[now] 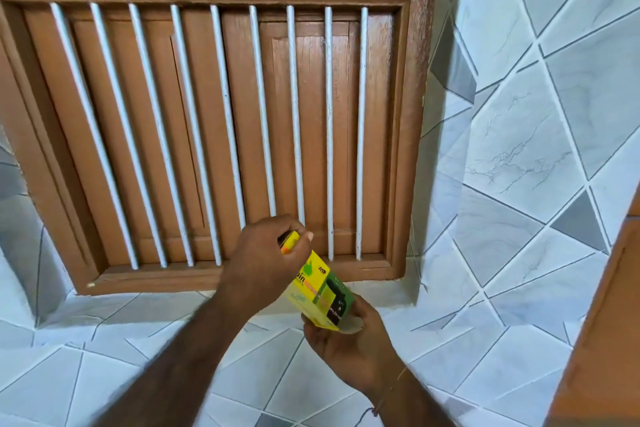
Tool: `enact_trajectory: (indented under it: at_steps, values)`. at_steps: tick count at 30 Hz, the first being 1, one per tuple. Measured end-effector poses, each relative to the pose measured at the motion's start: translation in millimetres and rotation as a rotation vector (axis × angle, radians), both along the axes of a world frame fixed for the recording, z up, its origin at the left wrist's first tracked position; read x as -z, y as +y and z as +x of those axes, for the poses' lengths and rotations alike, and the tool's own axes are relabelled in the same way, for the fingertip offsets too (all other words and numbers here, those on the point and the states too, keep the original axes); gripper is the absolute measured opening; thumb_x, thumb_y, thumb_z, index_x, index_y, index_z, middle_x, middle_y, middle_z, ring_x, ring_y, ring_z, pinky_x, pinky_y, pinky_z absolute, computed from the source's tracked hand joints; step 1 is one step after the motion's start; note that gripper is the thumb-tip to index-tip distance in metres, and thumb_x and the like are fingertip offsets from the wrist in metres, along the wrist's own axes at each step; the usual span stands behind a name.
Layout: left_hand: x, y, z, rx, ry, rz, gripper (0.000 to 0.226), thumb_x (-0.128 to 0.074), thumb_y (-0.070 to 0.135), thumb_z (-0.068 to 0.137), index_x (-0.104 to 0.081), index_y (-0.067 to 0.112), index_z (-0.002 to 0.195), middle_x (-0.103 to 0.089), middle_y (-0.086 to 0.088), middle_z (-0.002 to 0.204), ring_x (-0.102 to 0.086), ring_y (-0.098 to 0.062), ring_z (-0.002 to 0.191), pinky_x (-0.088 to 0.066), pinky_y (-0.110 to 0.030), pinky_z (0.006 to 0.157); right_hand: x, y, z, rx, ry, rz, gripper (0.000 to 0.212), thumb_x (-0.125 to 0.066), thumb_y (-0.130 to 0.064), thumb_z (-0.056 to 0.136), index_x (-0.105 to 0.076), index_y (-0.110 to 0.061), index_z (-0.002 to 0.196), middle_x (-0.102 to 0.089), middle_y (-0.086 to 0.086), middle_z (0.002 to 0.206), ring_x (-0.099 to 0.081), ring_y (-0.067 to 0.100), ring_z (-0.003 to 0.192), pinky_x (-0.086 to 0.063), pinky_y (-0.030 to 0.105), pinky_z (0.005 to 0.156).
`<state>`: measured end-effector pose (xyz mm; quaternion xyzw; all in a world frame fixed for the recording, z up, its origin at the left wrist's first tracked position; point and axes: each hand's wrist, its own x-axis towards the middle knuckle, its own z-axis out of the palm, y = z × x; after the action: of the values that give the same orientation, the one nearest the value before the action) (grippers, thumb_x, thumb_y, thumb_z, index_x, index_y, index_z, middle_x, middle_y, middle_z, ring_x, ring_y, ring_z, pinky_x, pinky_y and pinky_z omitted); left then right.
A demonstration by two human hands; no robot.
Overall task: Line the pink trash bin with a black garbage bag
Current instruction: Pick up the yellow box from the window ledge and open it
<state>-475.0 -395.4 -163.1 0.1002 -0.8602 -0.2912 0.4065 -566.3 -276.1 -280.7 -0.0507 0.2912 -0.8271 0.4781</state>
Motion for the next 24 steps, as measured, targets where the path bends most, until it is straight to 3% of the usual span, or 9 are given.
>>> enact_trajectory:
  at_steps: [4, 6, 12, 15, 17, 19, 21, 24]
  values:
    - [-18, 1, -2, -0.024, -0.114, -0.186, 0.015, -0.061, 0.037, 0.086, -0.064, 0.026, 0.077, -0.061, 0.006, 0.070, -0.057, -0.011, 0.065, -0.051, -0.032, 0.057, 8, -7, 8, 0.028, -0.032, -0.027, 0.036, -0.053, -0.021, 0.082, -0.073, 0.003, 0.099, -0.068, 0.027, 0.104, -0.063, 0.040, 0.087, -0.059, 0.044, 0.073]
    - [-20, -4, -3, -0.036, -0.111, -0.183, 0.015, -0.061, 0.036, 0.087, -0.064, 0.026, 0.076, -0.063, 0.005, 0.072, -0.058, -0.013, 0.066, -0.052, -0.033, 0.058, 11, -8, 8, 0.029, -0.024, -0.021, 0.036, -0.052, -0.017, 0.081, -0.074, 0.005, 0.098, -0.069, 0.028, 0.103, -0.067, 0.041, 0.084, -0.060, 0.045, 0.071]
    - [3, -32, -1, -0.100, 0.036, 0.107, 0.018, -0.068, 0.022, 0.086, -0.066, 0.022, 0.068, -0.065, -0.001, 0.065, -0.061, -0.016, 0.062, -0.047, -0.028, 0.055, 11, -8, 2, 0.043, 0.015, -0.010, 0.036, -0.058, -0.022, 0.084, -0.070, 0.003, 0.107, -0.069, 0.026, 0.104, -0.065, 0.038, 0.086, -0.060, 0.044, 0.070]
    - [10, -43, 0, -0.111, 0.070, 0.152, 0.025, -0.068, 0.019, 0.086, -0.063, 0.025, 0.062, -0.061, 0.002, 0.060, -0.053, -0.005, 0.053, -0.041, -0.017, 0.050, 14, -3, 0, 0.041, 0.007, -0.025, 0.035, -0.066, -0.026, 0.081, -0.073, 0.002, 0.101, -0.069, 0.025, 0.104, -0.065, 0.036, 0.089, -0.060, 0.044, 0.069]
    - [15, -51, -1, -0.125, 0.096, 0.194, 0.025, -0.068, 0.016, 0.086, -0.064, 0.023, 0.062, -0.061, 0.003, 0.057, -0.053, -0.004, 0.051, -0.040, -0.015, 0.047, 20, 1, -1, 0.039, -0.004, -0.051, 0.038, -0.082, -0.017, 0.067, -0.074, 0.004, 0.097, -0.070, 0.025, 0.102, -0.068, 0.037, 0.087, -0.061, 0.044, 0.067]
    - [20, -59, -3, -0.130, 0.127, 0.278, 0.025, -0.068, 0.014, 0.087, -0.067, 0.020, 0.062, -0.061, 0.004, 0.053, -0.052, -0.004, 0.048, -0.042, -0.022, 0.048, 28, 5, -5, 0.054, -0.042, -0.067, 0.057, -0.095, -0.007, 0.045, -0.073, 0.006, 0.095, -0.071, 0.026, 0.100, -0.071, 0.037, 0.081, -0.061, 0.043, 0.065]
    - [30, -68, -6, -0.132, 0.148, 0.394, 0.025, -0.067, 0.012, 0.087, -0.068, 0.016, 0.063, -0.060, 0.004, 0.051, -0.051, -0.006, 0.047, -0.042, -0.024, 0.051, 33, 9, -12, 0.102, -0.052, -0.016, 0.058, -0.094, -0.006, 0.043, -0.071, 0.005, 0.094, -0.072, 0.025, 0.094, -0.072, 0.035, 0.074, -0.061, 0.037, 0.059]
    - [55, -89, -12, -0.220, 0.189, 0.592, 0.028, -0.066, 0.012, 0.087, -0.065, 0.012, 0.059, -0.062, -0.004, 0.060, -0.054, -0.016, 0.056, -0.042, -0.029, 0.060, 37, 25, -30, 0.253, -0.079, 0.106, 0.046, -0.079, -0.010, 0.059, -0.063, 0.003, 0.099, -0.070, 0.024, 0.093, -0.070, 0.035, 0.072, -0.059, 0.031, 0.051]
